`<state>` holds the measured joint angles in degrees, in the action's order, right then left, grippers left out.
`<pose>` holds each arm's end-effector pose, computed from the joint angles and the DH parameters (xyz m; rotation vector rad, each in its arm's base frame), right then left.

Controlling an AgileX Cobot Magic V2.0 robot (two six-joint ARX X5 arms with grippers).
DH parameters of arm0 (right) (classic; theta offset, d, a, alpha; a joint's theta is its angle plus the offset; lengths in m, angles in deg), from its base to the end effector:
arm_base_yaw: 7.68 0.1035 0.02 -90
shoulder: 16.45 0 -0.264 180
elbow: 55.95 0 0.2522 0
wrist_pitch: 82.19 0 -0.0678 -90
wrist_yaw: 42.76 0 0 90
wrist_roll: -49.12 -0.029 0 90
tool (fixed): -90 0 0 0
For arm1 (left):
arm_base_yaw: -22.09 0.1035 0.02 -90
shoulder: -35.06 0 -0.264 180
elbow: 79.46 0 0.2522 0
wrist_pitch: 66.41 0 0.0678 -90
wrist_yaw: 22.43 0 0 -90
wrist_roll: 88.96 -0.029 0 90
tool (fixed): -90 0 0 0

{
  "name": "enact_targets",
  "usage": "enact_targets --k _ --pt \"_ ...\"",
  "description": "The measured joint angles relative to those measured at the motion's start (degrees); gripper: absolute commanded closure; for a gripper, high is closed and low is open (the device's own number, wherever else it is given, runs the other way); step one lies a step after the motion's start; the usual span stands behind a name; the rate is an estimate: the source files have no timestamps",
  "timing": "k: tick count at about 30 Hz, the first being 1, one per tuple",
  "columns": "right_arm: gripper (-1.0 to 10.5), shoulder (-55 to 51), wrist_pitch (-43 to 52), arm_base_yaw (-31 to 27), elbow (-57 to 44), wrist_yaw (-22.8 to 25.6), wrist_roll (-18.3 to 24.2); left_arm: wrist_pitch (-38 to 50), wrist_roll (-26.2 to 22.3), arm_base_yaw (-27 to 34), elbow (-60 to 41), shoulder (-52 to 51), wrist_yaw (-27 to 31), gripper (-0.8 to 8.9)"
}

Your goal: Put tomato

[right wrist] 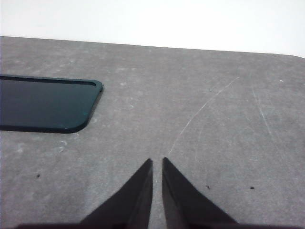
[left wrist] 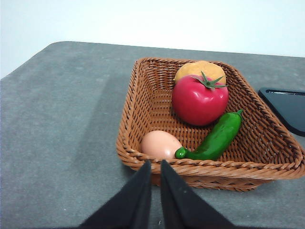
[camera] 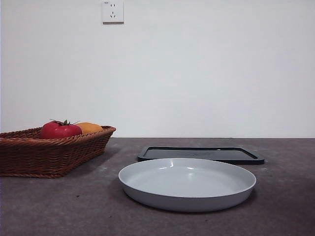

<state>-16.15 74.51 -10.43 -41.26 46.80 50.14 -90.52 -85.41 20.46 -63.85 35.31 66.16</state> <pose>0.0958 -0.0044 0.1526 -0.0134 0.1558 -0.0389 0.0948 -0.0034 0.1567 -0.0615 0.1543 -0.0482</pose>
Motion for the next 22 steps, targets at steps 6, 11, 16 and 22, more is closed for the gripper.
enact_targets --k 6,11,16,22 --pt "9.2 0.0 0.0 0.0 0.0 0.0 0.0 0.0 0.0 0.0 0.0 0.0 0.0 7.84" --pt "9.2 0.0 0.0 0.0 0.0 0.0 0.0 0.0 0.0 0.0 0.0 0.0 0.0 7.86" --pt "9.3 0.0 0.0 0.0 0.0 -0.1 -2.3 0.2 0.0 0.0 0.0 0.0 0.0 7.98" --pt "9.3 0.0 1.2 0.0 0.0 -2.4 -8.1 3.9 0.4 0.0 0.2 0.0 0.0 7.98"
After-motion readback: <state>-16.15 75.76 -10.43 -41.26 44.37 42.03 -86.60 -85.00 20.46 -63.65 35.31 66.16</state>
